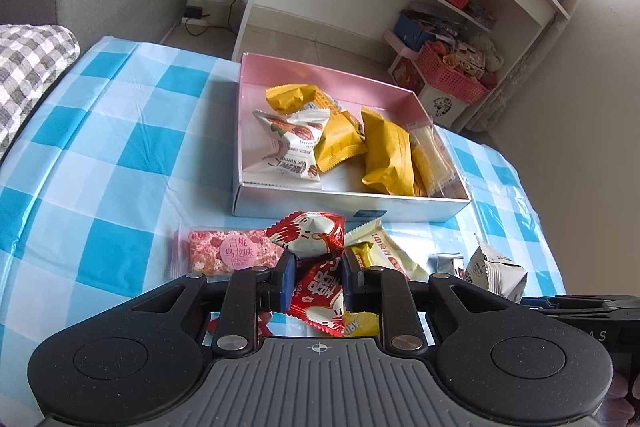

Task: Organize snacks
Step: 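Carry the white packet and red packet over the pink box with both tools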

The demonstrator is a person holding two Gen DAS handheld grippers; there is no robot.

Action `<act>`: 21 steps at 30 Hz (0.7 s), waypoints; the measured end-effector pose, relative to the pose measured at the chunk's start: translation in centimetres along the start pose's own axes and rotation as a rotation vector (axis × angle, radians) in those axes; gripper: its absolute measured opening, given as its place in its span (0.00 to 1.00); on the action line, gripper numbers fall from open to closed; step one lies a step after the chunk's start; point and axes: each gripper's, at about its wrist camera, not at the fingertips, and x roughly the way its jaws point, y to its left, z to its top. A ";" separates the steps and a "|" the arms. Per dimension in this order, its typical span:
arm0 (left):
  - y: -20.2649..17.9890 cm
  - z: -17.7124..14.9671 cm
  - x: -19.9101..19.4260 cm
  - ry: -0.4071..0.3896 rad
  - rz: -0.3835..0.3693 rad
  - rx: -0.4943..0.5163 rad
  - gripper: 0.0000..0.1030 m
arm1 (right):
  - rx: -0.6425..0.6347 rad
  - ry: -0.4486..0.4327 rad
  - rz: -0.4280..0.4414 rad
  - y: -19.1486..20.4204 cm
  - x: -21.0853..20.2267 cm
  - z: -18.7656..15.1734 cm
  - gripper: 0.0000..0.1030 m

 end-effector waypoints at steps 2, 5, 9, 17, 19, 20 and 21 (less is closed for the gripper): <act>-0.2 0.5 0.0 -0.016 0.001 -0.012 0.20 | 0.023 -0.020 -0.008 -0.3 0.1 0.6 0.35; -0.5 1.3 0.3 -0.043 0.006 -0.020 0.20 | 0.057 -0.064 0.004 -0.8 0.3 1.9 0.35; -1.0 2.6 1.5 -0.079 0.001 -0.035 0.20 | 0.112 -0.115 0.045 -1.5 0.6 3.4 0.35; -2.6 4.4 4.5 -0.131 -0.001 -0.072 0.20 | 0.122 -0.196 -0.005 -2.1 2.4 5.5 0.35; -2.9 4.7 5.3 -0.142 0.000 -0.072 0.20 | 0.129 -0.213 -0.012 -2.4 3.0 6.0 0.35; -3.1 4.7 5.7 -0.144 0.008 -0.071 0.20 | 0.133 -0.219 -0.013 -2.5 3.2 6.1 0.35; -3.2 4.8 6.1 -0.146 0.019 -0.069 0.20 | 0.141 -0.227 -0.014 -2.5 3.3 6.2 0.35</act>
